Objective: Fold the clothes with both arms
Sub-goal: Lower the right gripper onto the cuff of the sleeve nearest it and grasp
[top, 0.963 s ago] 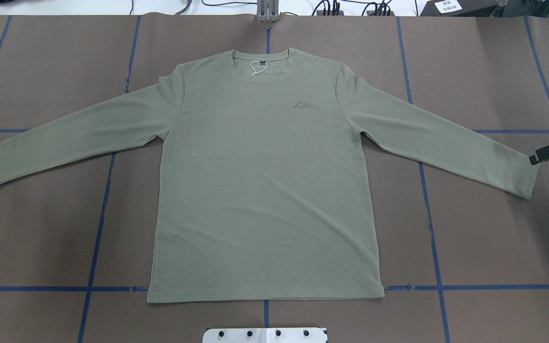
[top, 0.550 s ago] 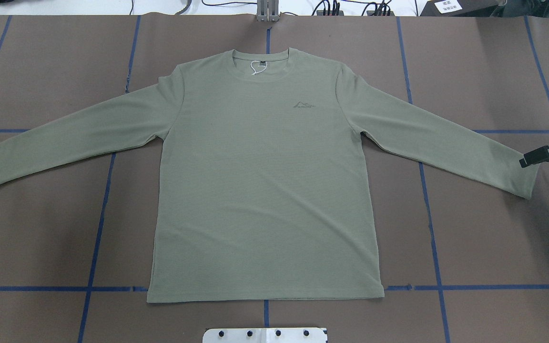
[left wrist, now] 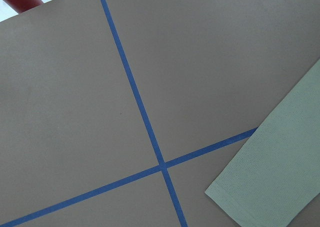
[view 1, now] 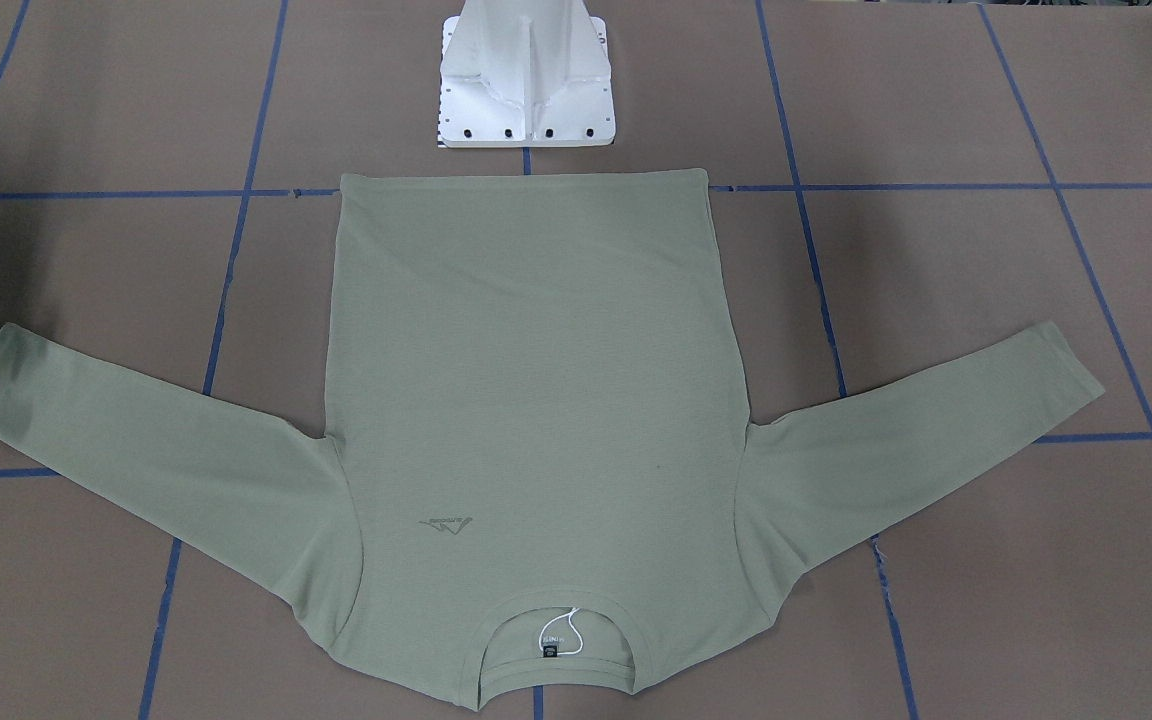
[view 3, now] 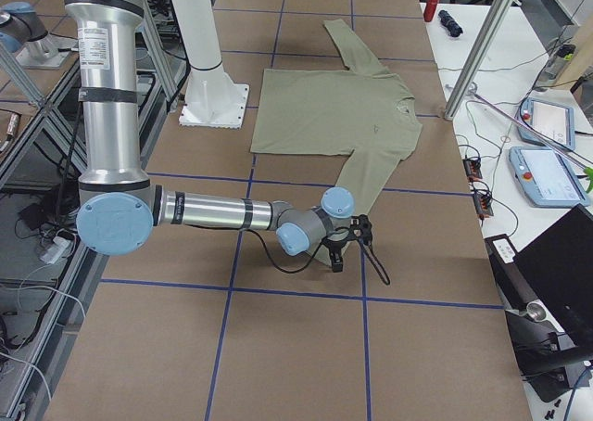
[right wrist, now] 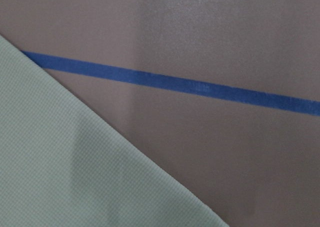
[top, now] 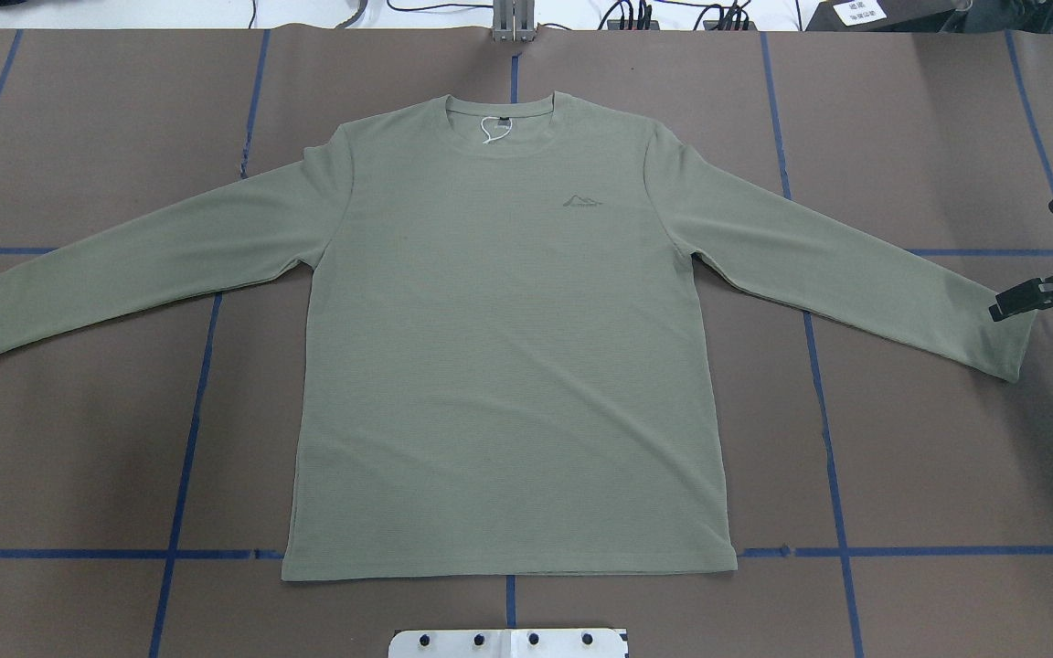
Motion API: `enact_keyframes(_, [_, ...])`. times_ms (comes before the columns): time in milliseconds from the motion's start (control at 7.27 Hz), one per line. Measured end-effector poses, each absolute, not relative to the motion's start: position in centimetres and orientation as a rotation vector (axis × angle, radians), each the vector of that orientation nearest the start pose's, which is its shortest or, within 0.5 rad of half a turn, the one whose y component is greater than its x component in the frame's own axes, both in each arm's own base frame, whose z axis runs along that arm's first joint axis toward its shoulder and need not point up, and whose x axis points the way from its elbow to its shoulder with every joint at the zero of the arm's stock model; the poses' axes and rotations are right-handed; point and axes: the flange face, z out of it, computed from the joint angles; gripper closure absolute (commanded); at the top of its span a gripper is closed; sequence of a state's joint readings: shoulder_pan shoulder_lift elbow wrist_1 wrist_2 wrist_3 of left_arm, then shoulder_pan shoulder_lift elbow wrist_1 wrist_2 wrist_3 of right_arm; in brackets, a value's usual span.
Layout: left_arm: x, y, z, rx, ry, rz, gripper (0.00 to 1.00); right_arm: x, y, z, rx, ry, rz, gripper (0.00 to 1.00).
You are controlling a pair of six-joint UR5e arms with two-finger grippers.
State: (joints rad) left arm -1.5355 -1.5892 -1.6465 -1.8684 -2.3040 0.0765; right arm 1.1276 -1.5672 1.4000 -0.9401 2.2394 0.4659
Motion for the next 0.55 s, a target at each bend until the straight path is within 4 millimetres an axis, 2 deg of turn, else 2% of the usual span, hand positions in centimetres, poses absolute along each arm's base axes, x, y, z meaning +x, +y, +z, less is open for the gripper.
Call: enact_keyframes(550, [-4.83,-52.07,58.06,0.389,0.717,0.248,0.0,-15.61,-49.22,68.16,0.096,-0.795,-0.134,0.0])
